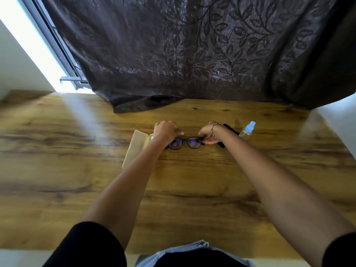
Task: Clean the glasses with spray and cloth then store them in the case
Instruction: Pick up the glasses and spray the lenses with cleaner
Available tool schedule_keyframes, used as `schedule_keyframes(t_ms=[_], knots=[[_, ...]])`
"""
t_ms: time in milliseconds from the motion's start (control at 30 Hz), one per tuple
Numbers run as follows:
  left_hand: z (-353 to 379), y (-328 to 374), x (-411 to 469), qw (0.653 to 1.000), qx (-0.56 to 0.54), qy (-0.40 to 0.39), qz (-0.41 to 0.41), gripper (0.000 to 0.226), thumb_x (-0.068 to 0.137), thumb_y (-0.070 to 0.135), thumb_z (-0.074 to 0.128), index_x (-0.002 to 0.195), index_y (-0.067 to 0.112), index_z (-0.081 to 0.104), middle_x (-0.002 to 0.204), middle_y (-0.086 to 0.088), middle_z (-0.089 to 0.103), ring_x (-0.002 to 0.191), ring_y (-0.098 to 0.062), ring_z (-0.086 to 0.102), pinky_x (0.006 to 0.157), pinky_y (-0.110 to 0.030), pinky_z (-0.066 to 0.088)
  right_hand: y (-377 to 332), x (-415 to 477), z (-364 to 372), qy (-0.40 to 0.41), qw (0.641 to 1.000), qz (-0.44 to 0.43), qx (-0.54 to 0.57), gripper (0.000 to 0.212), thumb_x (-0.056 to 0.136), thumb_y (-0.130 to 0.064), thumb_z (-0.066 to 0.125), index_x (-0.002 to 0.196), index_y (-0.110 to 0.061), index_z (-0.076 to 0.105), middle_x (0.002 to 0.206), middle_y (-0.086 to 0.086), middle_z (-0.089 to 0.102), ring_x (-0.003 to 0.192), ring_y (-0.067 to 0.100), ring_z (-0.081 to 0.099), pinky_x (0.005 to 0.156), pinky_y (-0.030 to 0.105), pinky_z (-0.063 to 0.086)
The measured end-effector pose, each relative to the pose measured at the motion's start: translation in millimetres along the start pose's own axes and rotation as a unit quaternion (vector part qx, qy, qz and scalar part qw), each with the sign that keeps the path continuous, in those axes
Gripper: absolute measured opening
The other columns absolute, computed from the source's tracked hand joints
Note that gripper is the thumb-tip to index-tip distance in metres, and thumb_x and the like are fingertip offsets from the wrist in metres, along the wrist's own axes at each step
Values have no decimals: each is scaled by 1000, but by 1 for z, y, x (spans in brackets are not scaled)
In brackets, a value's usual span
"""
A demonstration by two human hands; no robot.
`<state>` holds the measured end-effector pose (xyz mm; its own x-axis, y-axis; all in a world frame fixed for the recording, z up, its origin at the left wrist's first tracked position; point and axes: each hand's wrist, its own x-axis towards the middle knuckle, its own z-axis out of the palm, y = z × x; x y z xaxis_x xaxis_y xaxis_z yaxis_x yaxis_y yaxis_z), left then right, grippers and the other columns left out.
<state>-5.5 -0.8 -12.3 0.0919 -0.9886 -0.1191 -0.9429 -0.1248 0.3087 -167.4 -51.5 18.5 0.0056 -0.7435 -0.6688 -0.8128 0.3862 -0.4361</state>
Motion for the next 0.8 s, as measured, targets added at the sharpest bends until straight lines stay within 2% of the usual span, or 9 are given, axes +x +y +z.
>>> schedule_keyframes(t_ms=[67,233,333,433,533,600,667,733,800], knots=[[1,-1,-1,1000,-2,-3,2,31,90,45,56,105,23,71,113,1,68,109,-22,57,101,-38,35,0,0,0,-36,999,15,9,19,94,-14,54,76,-7,52,71,5,58,59,10,54,79,23,51],[2,0,0,1000,4,-27,10,28,86,43,63,104,24,72,110,3,68,106,-20,57,99,-36,36,2,2,-2,-74,990,19,115,20,93,-11,59,74,-9,56,75,2,57,62,8,53,48,17,52],[0,1,1,999,-4,-27,25,26,86,43,63,103,25,72,112,5,68,107,-19,58,98,-36,38,2,8,-4,-83,980,8,179,15,91,-6,61,76,-5,58,84,4,58,71,10,57,68,25,58],[-5,1,3,996,-50,-57,37,29,84,40,65,105,22,72,114,4,68,107,-18,59,98,-35,42,4,13,-9,-77,972,1,220,6,91,-3,61,95,0,63,109,7,61,97,13,61,82,26,53],[-8,1,4,993,-89,-74,38,27,83,30,69,106,15,72,114,-1,68,106,-17,59,91,-26,40,7,17,-14,-71,966,-9,250,6,90,-2,60,85,0,63,120,8,63,110,15,61,91,26,51],[-8,2,5,992,-98,-65,33,25,84,26,69,105,13,72,113,-3,68,105,-17,59,88,-24,38,9,18,-16,-72,959,-24,272,4,87,-1,64,90,2,63,120,12,63,99,15,63,92,28,52],[-9,2,5,992,-112,-52,22,24,84,25,69,104,13,72,111,-3,69,104,-18,60,88,-26,41,11,15,-19,-71,956,-49,279,25,82,0,71,105,4,64,119,15,62,89,14,63,88,28,53],[-11,2,7,991,-127,-30,15,22,85,24,68,103,12,72,107,-5,70,100,-19,62,89,-29,45,13,11,-21,-91,956,-69,272,29,77,1,74,104,3,66,118,15,62,95,16,62,82,27,54],[-12,4,7,991,-135,-1,8,19,86,23,67,101,11,73,104,-5,70,95,-18,62,88,-30,48,14,7,-23,-105,958,-86,253,15,76,2,74,90,0,69,117,16,63,109,20,60,79,27,53]])
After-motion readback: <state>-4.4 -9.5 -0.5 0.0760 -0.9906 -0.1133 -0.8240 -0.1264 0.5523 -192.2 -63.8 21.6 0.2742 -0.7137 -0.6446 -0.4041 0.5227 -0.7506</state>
